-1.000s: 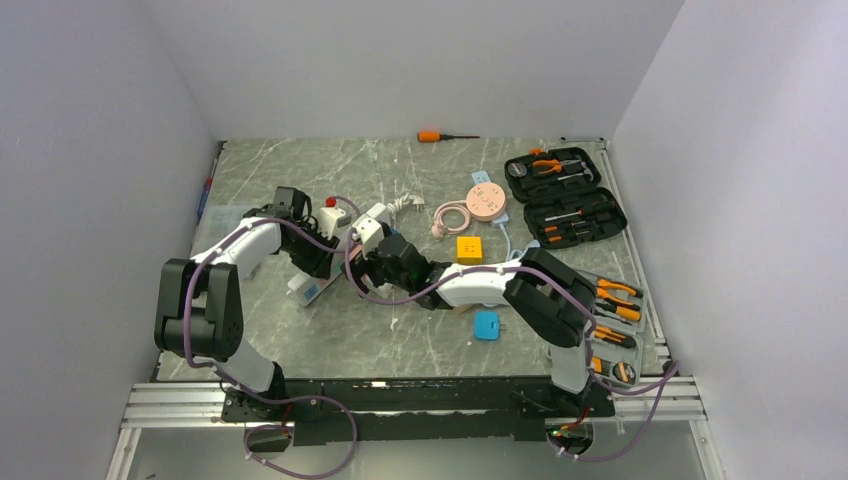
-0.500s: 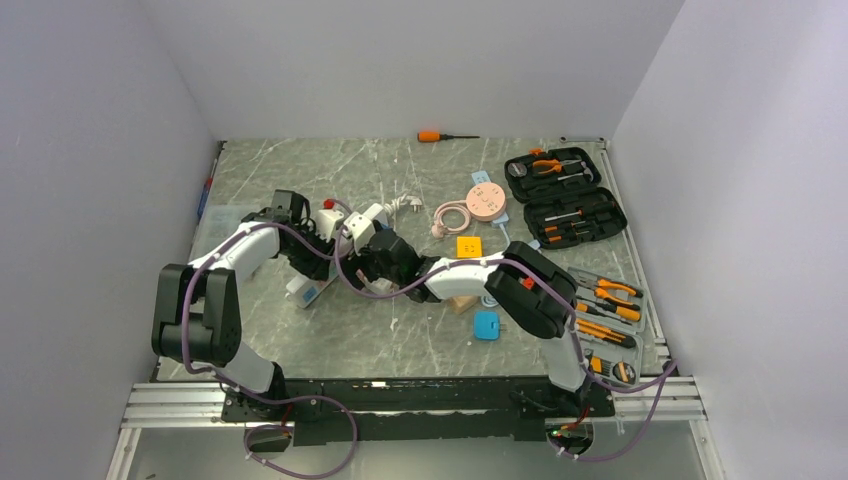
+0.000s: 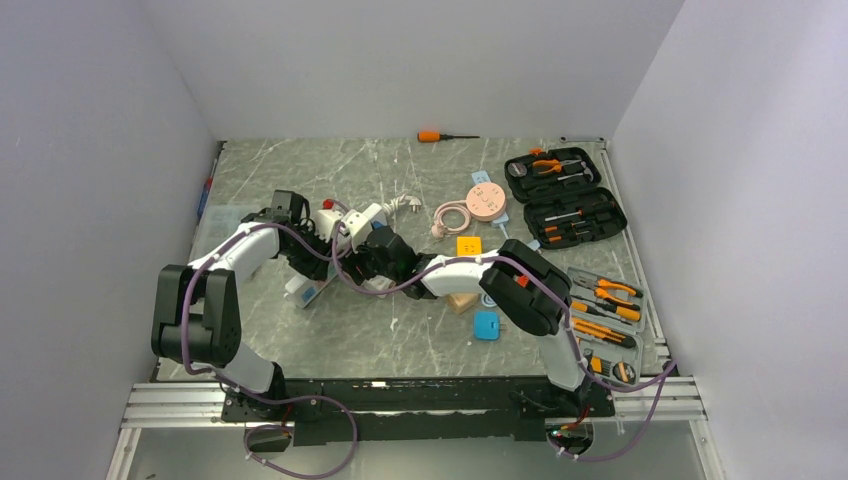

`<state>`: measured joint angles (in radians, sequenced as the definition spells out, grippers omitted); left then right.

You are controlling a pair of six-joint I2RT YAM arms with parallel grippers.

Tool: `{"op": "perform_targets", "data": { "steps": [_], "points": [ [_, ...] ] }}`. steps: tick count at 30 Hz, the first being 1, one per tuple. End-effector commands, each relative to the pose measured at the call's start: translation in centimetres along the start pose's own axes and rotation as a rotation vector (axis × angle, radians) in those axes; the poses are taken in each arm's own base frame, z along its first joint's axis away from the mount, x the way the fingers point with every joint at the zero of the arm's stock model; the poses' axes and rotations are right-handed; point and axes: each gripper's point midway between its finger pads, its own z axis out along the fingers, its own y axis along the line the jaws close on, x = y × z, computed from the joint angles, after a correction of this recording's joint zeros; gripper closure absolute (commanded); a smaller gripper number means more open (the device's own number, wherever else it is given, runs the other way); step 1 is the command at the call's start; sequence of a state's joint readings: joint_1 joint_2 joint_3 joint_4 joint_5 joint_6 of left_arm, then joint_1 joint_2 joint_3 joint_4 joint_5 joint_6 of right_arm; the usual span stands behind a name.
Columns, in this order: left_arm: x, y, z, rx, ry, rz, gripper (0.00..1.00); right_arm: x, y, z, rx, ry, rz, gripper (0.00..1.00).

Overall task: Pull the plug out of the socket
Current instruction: Remove the plug from the socket, then move the socket to the corner of the board.

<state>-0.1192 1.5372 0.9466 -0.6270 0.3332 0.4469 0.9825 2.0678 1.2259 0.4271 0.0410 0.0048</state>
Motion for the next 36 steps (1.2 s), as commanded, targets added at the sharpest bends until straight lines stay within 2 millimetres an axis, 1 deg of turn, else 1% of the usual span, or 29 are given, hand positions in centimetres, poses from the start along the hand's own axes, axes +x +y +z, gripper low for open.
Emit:
{"op": "perform_targets", "data": {
  "steps": [1, 7, 8, 12, 18, 19, 22, 26, 28, 31, 36],
  "points": [
    [-2.4, 0.5, -1.5, -0.052, -0.090, 0.073, 0.98, 3.0, -0.1, -0.2, 0.007, 0.094, 0.020, 0.88],
    [-2.3, 2.1, -1.7, -0.154, -0.070, 0.077, 1.00, 3.4, 0.3, -1.2, 0.012, 0.112, 0.014, 0.95],
    [-2.3, 2.3, -1.8, -0.167, -0.068, 0.076, 1.00, 3.4, 0.4, -1.4, 0.013, 0.112, 0.015, 0.97],
    [-2.3, 3.1, -2.1, -0.220, -0.058, 0.068, 1.00, 4.1, 0.7, -2.8, 0.018, 0.126, 0.029, 1.00],
    [-2.6, 3.1, -2.1, -0.218, -0.068, 0.057, 1.00, 4.6, 1.4, -5.3, 0.023, 0.126, 0.064, 1.00],
    [-2.7, 3.0, -2.1, -0.212, -0.071, 0.055, 1.00, 4.5, 1.7, -5.8, 0.022, 0.123, 0.069, 1.00],
    [-3.0, 2.7, -2.0, -0.195, -0.077, 0.050, 1.00, 5.2, 2.6, -7.2, 0.023, 0.133, 0.077, 1.00],
    [-3.1, 2.3, -2.0, -0.174, -0.085, 0.046, 1.00, 5.8, 4.3, -8.7, 0.004, 0.137, 0.103, 1.00],
    [-3.2, 2.1, -2.1, -0.166, -0.091, 0.041, 1.00, 5.8, 5.3, -8.9, -0.019, 0.133, 0.120, 0.95],
    [-3.1, 1.7, -1.9, -0.144, -0.087, 0.035, 1.00, 5.3, 7.4, -8.2, -0.060, 0.120, 0.118, 0.92],
    [-3.1, 0.9, -1.9, -0.099, -0.088, 0.043, 1.00, 2.4, 11.0, -6.6, -0.152, 0.068, 0.105, 0.86]
  ]
}}
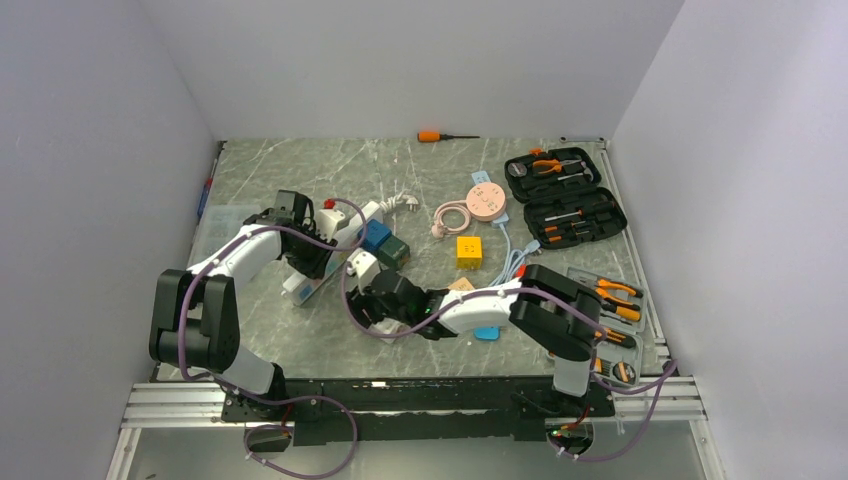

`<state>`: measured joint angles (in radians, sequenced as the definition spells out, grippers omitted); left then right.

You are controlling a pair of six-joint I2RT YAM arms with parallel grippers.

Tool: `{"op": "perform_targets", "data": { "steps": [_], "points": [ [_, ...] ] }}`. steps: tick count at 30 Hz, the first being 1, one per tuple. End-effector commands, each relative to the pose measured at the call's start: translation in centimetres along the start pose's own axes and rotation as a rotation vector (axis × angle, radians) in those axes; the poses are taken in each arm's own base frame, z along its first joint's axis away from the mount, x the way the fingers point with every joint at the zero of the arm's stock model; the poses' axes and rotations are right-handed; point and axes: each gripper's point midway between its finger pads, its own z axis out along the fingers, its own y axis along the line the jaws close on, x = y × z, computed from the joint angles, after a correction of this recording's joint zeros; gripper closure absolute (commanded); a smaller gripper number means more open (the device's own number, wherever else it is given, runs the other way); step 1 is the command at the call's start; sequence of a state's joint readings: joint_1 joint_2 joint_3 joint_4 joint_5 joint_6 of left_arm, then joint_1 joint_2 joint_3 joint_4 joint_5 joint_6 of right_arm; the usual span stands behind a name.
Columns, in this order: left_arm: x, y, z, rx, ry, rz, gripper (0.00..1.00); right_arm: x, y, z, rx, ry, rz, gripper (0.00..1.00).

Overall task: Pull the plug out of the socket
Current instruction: Move the socket to the corner of the board, then remove the plug from the socket.

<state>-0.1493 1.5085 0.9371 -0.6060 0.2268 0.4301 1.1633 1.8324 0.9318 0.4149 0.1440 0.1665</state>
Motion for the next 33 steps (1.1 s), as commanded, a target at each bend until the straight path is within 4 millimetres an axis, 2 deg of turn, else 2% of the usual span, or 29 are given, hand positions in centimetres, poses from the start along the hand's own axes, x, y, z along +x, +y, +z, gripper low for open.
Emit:
{"op": "perform_targets", "data": {
  "steps": [1, 3, 5, 7, 8, 9, 12, 14, 15, 19, 22, 24, 27, 30, 33],
  "points": [
    [-3.0, 0.2, -1.5, 0.003, -0.103, 0.018, 1.00, -1.3, 4.4, 1.4, -0.112, -0.001, 0.017, 0.85],
    [-3.0, 0.2, -1.4, 0.006, -0.098, 0.020, 1.00, -1.9, 5.2, 1.5, -0.128, -0.011, 0.008, 0.80],
    [-2.9, 0.1, -1.3, 0.012, -0.091, 0.024, 1.00, -2.0, 5.5, 1.4, -0.130, -0.012, 0.009, 0.68],
    [-2.8, 0.1, -1.2, 0.015, -0.087, 0.026, 1.00, -1.9, 5.0, 1.0, -0.108, -0.008, 0.017, 0.37],
    [-2.8, 0.1, -1.2, 0.015, -0.086, 0.027, 1.00, -1.8, 4.7, 0.7, -0.098, -0.009, 0.016, 0.17],
    [-2.8, 0.2, -1.1, 0.014, -0.087, 0.029, 1.00, -1.9, 4.3, 0.4, -0.077, -0.008, 0.011, 0.03],
    [-2.9, 0.2, -1.1, 0.012, -0.091, 0.031, 1.00, -2.9, 2.5, -1.3, -0.006, -0.029, -0.009, 0.00],
    [-2.8, 0.2, -1.1, 0.014, -0.090, 0.032, 1.00, -4.6, 1.2, -2.9, 0.031, -0.066, -0.013, 0.00],
    [-2.8, 0.3, -1.2, 0.012, -0.090, 0.034, 1.00, -6.4, 0.6, -4.1, 0.039, -0.108, -0.009, 0.00],
    [-2.7, 0.2, -1.4, 0.013, -0.093, 0.037, 1.00, -10.8, -2.6, -8.2, 0.079, -0.210, 0.019, 0.00],
    [-2.5, 0.1, -1.5, 0.026, -0.099, 0.038, 1.00, -12.5, -5.8, -11.0, 0.101, -0.264, 0.060, 0.00],
    [-2.3, 0.1, -1.5, 0.028, -0.098, 0.040, 1.00, -13.1, -8.1, -12.6, 0.126, -0.298, 0.092, 0.00],
    [-2.3, -0.1, -1.6, 0.044, -0.104, 0.040, 1.00, -12.6, -11.9, -13.7, 0.192, -0.306, 0.144, 0.00],
    [-2.2, -0.4, -1.7, 0.061, -0.107, 0.041, 1.00, -11.6, -15.3, -13.4, 0.225, -0.296, 0.224, 0.00],
    [-2.1, -0.6, -1.7, 0.070, -0.106, 0.040, 1.00, -10.9, -17.0, -11.7, 0.241, -0.257, 0.224, 0.00]
  ]
}}
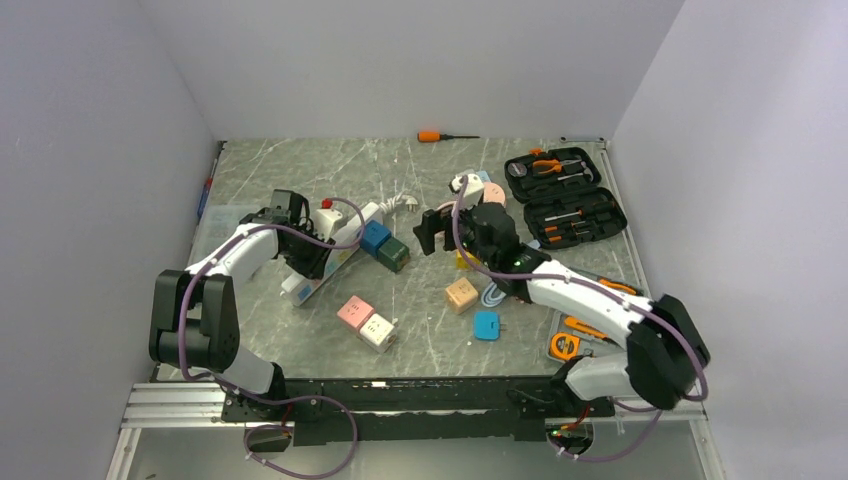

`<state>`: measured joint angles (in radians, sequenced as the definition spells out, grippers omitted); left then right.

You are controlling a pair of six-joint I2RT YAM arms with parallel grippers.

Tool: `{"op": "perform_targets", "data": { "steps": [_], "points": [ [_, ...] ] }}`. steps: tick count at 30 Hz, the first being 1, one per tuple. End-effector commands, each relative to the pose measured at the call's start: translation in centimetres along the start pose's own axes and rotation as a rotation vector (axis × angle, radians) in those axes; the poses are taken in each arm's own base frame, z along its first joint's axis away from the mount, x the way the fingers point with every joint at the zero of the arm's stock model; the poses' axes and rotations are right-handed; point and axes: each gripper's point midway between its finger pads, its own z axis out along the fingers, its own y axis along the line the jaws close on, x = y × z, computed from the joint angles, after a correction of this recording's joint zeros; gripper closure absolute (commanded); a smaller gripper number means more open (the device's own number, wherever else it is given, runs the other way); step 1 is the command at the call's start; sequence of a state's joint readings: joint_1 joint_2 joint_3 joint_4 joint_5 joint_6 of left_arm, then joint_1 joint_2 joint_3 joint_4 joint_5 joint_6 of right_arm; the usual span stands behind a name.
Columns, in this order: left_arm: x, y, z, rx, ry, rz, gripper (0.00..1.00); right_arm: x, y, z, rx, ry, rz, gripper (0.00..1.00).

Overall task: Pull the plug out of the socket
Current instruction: Remove the plug from the socket.

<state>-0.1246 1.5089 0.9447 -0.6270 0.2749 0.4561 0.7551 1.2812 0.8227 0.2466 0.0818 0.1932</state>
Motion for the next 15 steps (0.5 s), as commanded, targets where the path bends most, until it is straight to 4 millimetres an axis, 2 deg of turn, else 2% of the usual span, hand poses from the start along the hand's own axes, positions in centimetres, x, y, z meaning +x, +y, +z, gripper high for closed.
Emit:
{"op": "perform_targets", "data": {
  "steps": [1, 5, 9, 11, 15],
  "points": [
    [-2.1, -0.6, -1.5, 0.033, -0.094, 0.041, 1.00, 2.3, -0.5, 2.9, -0.039, 0.088, 0.009, 0.00],
    [-2.2, -0.7, -1.6, 0.033, -0.097, 0.039, 1.00, 5.9, -0.6, 7.2, -0.041, 0.217, -0.020, 0.00],
    [-2.4, -0.7, -1.8, 0.031, -0.106, 0.037, 1.00, 7.9, 0.2, 10.2, -0.089, 0.240, -0.013, 0.00],
    [-2.4, -0.8, -2.0, 0.028, -0.111, 0.039, 1.00, 8.6, 0.7, 11.1, -0.111, 0.245, -0.014, 0.00],
    [-2.2, -0.8, -1.9, 0.031, -0.107, 0.042, 1.00, 8.6, 2.4, 12.2, -0.183, 0.224, -0.012, 0.00]
  ]
}}
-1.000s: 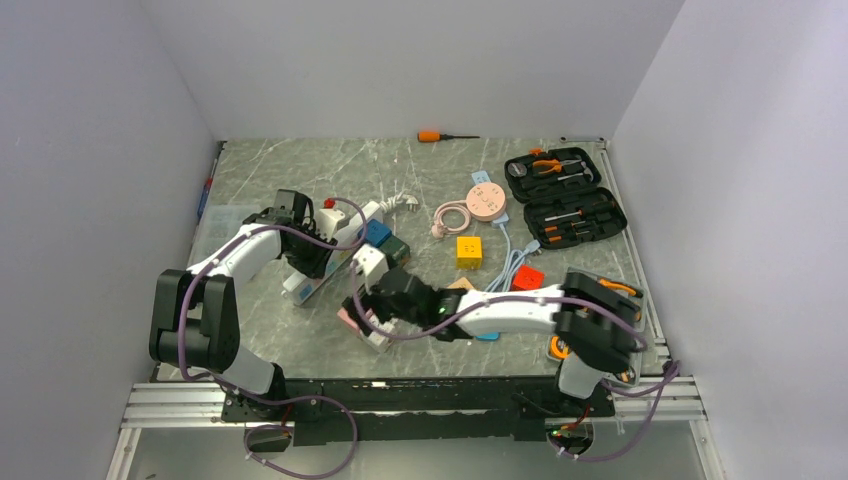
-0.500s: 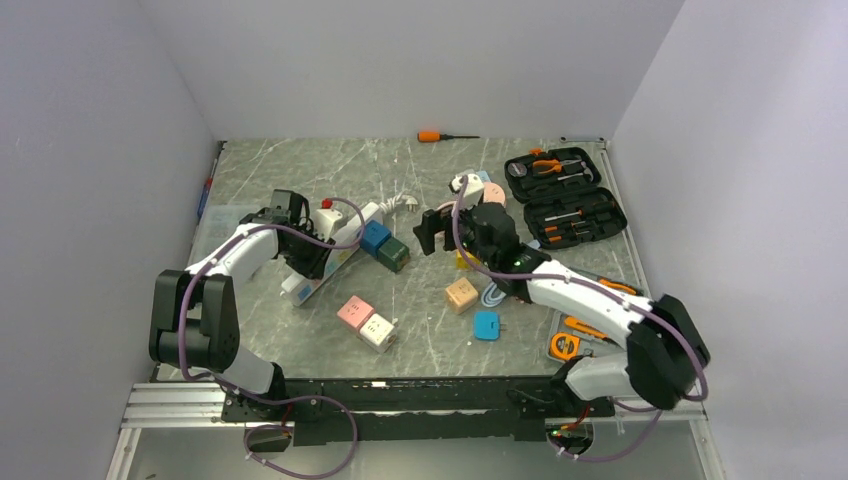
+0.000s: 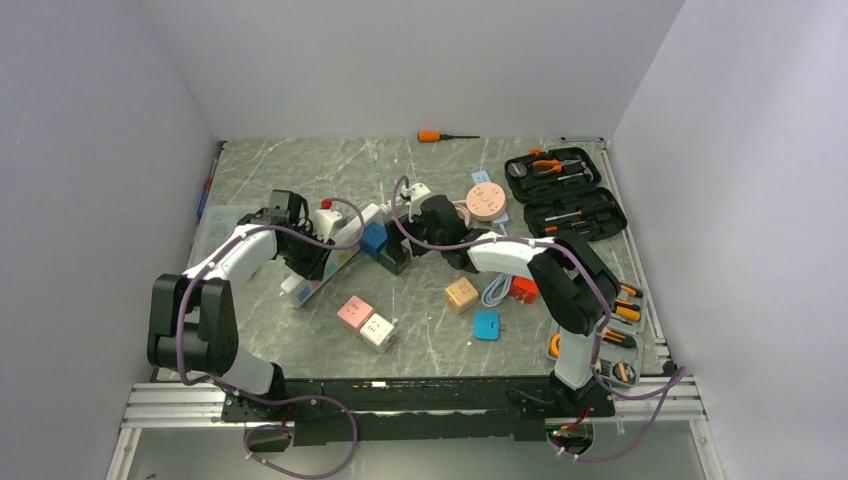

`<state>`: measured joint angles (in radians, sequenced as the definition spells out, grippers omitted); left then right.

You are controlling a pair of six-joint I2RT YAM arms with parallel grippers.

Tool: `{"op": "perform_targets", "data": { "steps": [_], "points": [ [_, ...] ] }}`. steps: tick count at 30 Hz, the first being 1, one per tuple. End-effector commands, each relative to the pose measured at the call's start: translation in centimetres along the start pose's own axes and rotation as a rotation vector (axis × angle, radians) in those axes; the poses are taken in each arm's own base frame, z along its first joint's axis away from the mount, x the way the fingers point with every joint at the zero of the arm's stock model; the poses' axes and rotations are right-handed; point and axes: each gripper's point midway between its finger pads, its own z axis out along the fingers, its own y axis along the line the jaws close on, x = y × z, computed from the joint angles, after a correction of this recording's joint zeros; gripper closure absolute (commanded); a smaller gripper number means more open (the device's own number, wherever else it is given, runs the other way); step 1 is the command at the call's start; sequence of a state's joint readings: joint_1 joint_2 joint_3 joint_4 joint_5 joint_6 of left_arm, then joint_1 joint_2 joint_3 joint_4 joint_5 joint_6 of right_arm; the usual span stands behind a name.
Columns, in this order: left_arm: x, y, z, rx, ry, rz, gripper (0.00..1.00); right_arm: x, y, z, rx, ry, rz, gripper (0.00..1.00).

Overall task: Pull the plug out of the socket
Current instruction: Remove the plug from the socket.

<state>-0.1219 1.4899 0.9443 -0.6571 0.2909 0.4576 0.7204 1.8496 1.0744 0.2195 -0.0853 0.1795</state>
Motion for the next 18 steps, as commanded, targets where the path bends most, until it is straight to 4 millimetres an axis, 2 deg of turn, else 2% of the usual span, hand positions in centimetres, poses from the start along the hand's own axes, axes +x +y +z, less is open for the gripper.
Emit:
{"op": "perform_targets", "data": {
  "steps": [1, 11, 18],
  "points": [
    [-2.4, -0.3, -1.3, 0.014, -0.107, 0.048, 1.00, -5.0, 3.2, 0.9, -0.123, -0.138, -0.042, 0.00],
    [-2.2, -0.4, -1.0, 0.022, -0.098, 0.044, 1.00, -4.5, 5.9, 3.8, -0.194, -0.107, -0.072, 0.00],
    [-2.1, -0.4, -1.3, 0.012, -0.103, 0.050, 1.00, -2.1, 5.6, 6.1, -0.119, -0.028, -0.139, 0.00]
  ]
}}
